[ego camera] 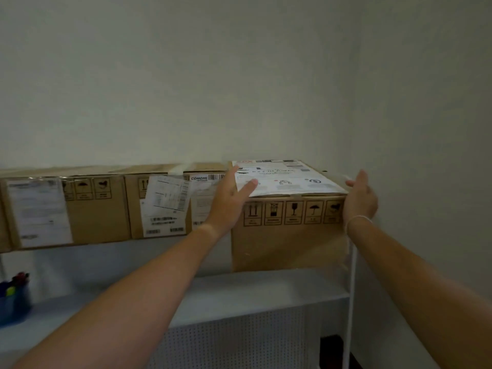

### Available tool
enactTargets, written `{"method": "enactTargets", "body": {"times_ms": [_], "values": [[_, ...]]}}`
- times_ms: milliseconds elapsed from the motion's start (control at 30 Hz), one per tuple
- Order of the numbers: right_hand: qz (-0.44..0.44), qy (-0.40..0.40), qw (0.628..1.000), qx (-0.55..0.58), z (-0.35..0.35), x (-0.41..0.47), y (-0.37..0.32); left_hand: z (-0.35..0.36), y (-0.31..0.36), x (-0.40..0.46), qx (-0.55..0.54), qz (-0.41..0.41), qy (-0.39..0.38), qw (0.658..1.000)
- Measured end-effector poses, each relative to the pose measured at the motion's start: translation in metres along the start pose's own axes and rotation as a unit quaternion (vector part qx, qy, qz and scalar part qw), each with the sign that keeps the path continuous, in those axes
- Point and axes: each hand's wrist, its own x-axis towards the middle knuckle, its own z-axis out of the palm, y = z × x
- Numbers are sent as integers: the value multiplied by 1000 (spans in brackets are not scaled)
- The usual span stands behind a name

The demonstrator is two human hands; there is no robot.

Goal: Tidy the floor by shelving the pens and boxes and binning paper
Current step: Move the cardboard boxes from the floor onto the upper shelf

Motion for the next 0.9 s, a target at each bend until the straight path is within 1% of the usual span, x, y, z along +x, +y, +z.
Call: {"method": "enactTargets", "body": {"times_ms": [33,67,133,200,267,367,467,567,633,667,700,833,867,900], "values": [[-21,35,999,-29,8,5,0,-2,-3,4,62,39,-2,997],[-31,59,996,-58,16,13,2,-5,-7,12,149,74,-7,986],[-36,92,990,-100,27,27,5,-11,-10,27,319,125,-17,939],[-40,108,987,-116,42,37,9,-17,-13,45,407,141,-15,902],[-76,113,981,-135,58,38,15,-23,-18,56,441,125,7,889],[-188,84,958,-198,81,32,34,-26,-32,73,453,90,51,885],[-279,12,914,-293,90,30,50,-24,-40,88,484,69,58,870],[-335,-90,852,-393,97,23,70,-23,-48,98,518,47,77,851],[-358,-122,815,-439,101,19,84,-20,-55,101,522,37,98,846],[-361,-129,806,-451,103,20,89,-19,-58,103,528,37,107,842],[-359,-137,801,-458,105,22,91,-18,-60,103,542,40,111,832],[-344,-168,785,-487,109,29,98,-18,-71,98,638,77,108,759],[-345,-172,781,-491,109,29,100,-17,-72,97,646,81,108,751],[-344,-178,779,-493,109,29,99,-17,-72,97,647,77,107,751]]}}
